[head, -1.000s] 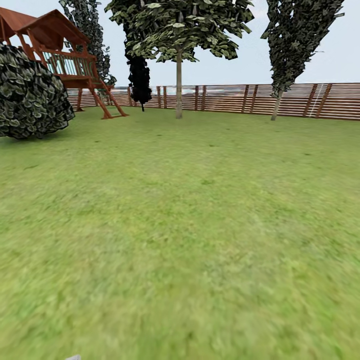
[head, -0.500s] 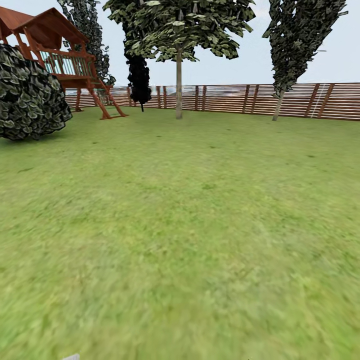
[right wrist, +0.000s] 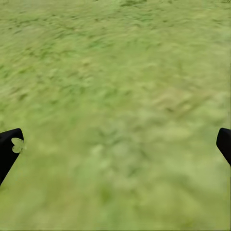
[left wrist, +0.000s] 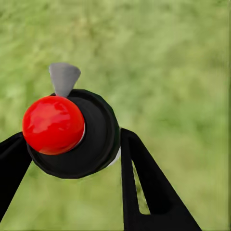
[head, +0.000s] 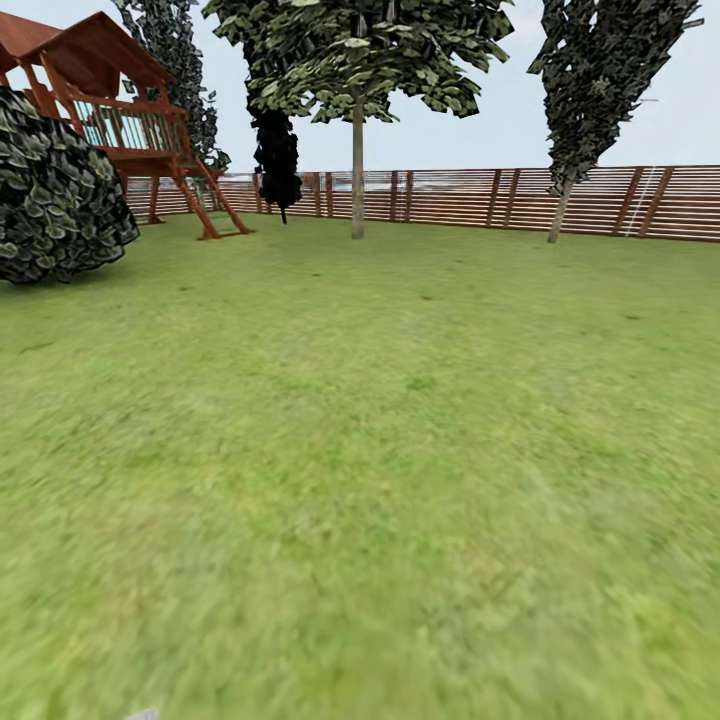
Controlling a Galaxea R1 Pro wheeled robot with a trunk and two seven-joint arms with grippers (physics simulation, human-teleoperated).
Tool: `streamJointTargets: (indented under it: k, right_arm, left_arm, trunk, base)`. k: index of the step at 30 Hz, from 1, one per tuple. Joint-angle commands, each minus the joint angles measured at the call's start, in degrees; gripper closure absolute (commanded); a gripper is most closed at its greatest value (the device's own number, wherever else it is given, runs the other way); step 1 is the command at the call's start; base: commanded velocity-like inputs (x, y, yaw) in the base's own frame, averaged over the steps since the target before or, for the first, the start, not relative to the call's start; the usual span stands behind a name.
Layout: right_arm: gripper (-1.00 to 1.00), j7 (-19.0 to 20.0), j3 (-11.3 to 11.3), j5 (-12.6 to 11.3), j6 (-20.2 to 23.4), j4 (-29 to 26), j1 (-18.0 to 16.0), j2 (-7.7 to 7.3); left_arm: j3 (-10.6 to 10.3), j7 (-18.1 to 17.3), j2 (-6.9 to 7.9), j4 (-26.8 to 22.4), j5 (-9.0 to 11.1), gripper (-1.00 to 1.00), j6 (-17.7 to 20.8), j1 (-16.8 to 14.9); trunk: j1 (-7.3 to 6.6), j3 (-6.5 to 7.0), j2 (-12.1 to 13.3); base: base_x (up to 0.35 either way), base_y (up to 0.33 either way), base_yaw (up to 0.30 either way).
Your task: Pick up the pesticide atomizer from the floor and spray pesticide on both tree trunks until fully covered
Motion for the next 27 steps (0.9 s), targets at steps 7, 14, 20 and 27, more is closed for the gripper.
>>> streamJointTargets:
  k: [7,14,20,27]
  right_arm:
    - [-1.00,0.0,0.0,0.0,0.0,0.0,0.0,0.00]
    - [-1.00,0.0,0.0,0.0,0.0,0.0,0.0,0.00]
    - [-1.00,0.0,0.0,0.0,0.0,0.0,0.0,0.00]
    - [-1.00,0.0,0.0,0.0,0.0,0.0,0.0,0.00]
  left_arm:
    - [0.0,0.0,0.08,0.0,0.0,1.00,0.0,0.0]
    - [0.0,0.0,0.09,0.0,0.0,1.00,-0.1,0.0]
    - [0.0,0.0,0.10,0.0,0.0,1.00,0.0,0.0]
    - [0.1,0.0,0.17,0.0,0.0,1.00,0.0,0.0]
  trunk:
    - [0.00,0.00,0.0]
    - [0.00,0.00,0.0]
    - [0.00,0.00,0.0]
    - [0.00,0.00,0.0]
  base:
    - [0.338,0.000,0.000]
    - [0.338,0.000,0.000]
    - [0.338,0.000,0.000]
    - [0.338,0.000,0.000]
